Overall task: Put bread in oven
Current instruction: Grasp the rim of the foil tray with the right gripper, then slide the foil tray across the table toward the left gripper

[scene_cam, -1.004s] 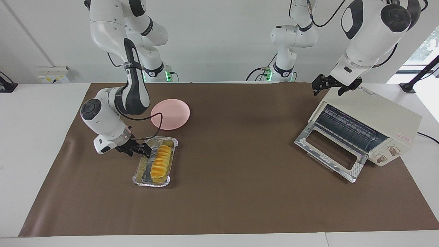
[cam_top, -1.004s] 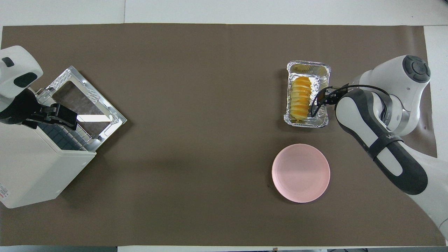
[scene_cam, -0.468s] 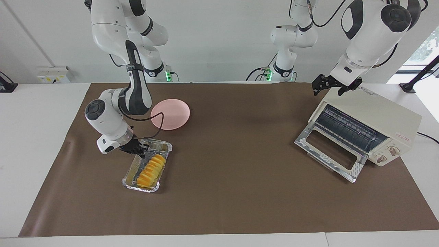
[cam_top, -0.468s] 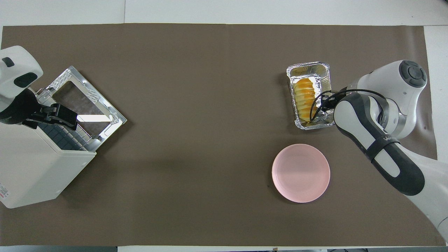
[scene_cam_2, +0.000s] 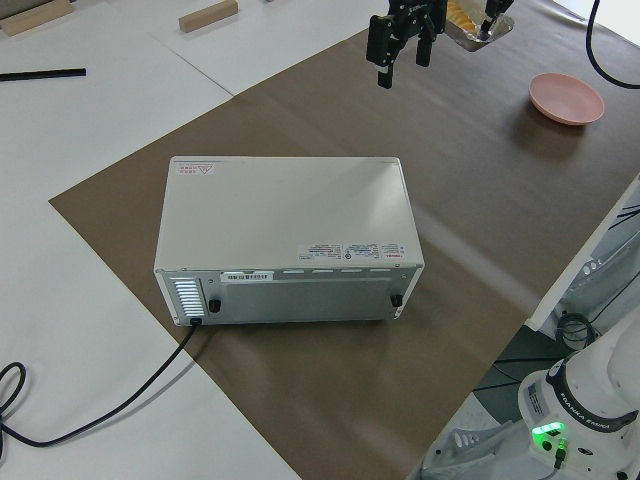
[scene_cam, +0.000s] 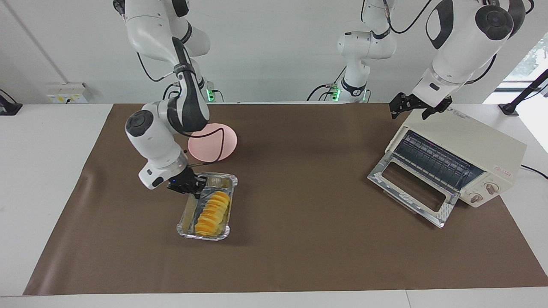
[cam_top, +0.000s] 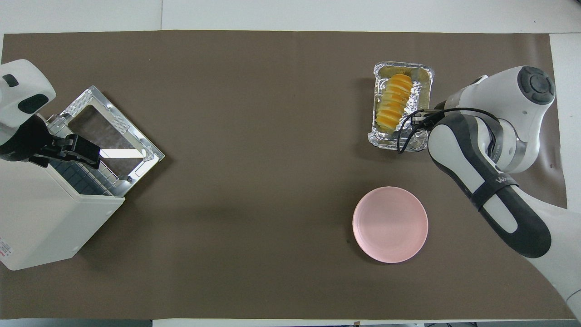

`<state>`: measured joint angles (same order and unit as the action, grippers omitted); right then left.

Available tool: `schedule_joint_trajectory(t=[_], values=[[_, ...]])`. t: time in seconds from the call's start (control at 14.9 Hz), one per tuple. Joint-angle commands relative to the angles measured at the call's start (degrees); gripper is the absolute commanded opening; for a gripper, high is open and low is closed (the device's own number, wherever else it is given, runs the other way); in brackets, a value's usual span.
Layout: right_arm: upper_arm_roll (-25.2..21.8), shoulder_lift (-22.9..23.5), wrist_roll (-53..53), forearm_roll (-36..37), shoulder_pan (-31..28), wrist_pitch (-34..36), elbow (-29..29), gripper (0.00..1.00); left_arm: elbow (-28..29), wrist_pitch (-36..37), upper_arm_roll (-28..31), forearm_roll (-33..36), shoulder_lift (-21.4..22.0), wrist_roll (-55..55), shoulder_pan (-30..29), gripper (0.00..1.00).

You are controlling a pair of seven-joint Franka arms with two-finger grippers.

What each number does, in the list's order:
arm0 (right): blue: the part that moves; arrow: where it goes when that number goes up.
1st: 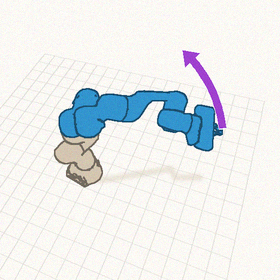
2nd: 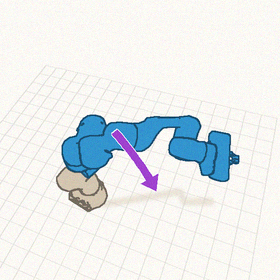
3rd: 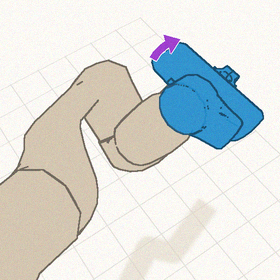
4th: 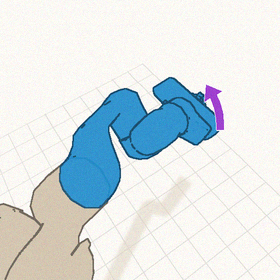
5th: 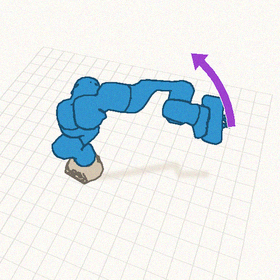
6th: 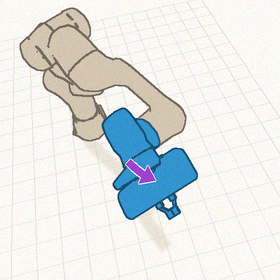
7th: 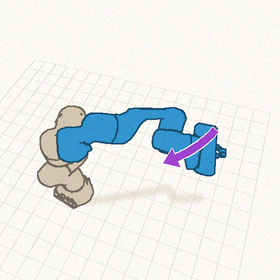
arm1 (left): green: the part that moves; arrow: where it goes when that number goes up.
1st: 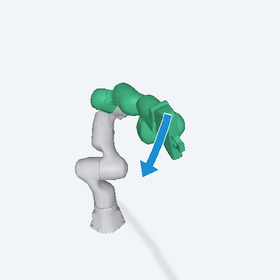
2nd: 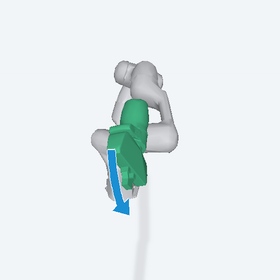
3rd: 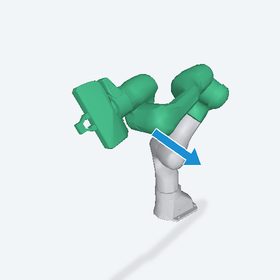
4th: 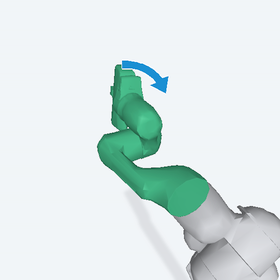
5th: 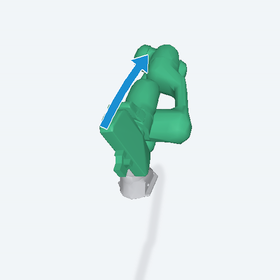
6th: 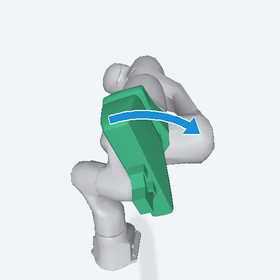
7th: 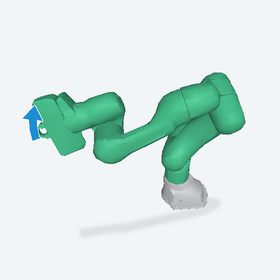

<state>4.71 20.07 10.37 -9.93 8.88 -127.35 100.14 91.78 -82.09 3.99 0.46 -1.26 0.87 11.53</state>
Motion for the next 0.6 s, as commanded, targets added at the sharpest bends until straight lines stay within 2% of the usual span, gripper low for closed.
schedule_joint_trajectory(t=[0.0,0.2,0.33,0.54], values=[[-0.2,1.4,8.0,0.2,7.5,1.7,-4.2,0.0,0.9,-0.7,-0.4,0.9,1.1,-0.3,-0.5,1.0],[-0.2,3.7,14.1,-0.2,15.3,1.4,-4.8,0.0,0.9,-0.7,-0.4,0.9,1.2,-0.3,-0.5,1.0],[-0.2,7.4,17.6,-0.3,17.1,1.2,-8.3,0.0,0.9,-0.7,-0.4,0.9,1.2,-0.3,-0.5,1.0],[-0.2,9.4,17.7,0.6,19.2,-1.8,-7.5,0.0,0.9,-0.7,-0.4,0.9,1.2,-0.3,-0.5,1.0]])
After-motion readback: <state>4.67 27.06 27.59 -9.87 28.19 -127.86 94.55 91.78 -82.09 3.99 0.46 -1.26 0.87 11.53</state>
